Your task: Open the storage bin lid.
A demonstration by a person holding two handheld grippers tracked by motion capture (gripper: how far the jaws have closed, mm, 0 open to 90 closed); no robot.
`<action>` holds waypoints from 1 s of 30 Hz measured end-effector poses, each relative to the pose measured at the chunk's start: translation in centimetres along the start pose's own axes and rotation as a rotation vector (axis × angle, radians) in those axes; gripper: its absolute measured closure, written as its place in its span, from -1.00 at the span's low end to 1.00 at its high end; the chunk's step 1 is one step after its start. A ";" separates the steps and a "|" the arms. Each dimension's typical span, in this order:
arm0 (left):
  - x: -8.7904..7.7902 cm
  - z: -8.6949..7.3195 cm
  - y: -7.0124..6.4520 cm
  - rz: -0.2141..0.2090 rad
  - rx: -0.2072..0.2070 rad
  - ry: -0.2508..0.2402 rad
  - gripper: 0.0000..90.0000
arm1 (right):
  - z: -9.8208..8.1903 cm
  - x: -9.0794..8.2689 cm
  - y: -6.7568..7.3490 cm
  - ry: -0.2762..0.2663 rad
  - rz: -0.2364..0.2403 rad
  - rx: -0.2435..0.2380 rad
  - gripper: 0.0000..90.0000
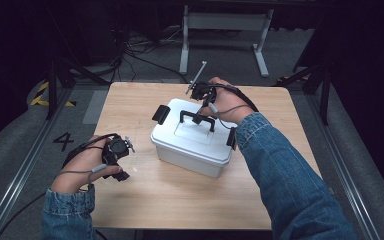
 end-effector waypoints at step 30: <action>0.1 0.3 0.2 0.007 -0.012 0.001 -0.49 | -1.9 -6.9 -0.7 -0.095 -0.044 0.043 0.87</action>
Point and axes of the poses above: each handheld gripper's, and its own axes: x roughly forward along the jaws, z roughly out of its top, y roughly to its left, the point moved 6 cm from there along x, roughly forward along the jaws, and after that the axes turned 1 degree about -y, right-handed, at the moved point
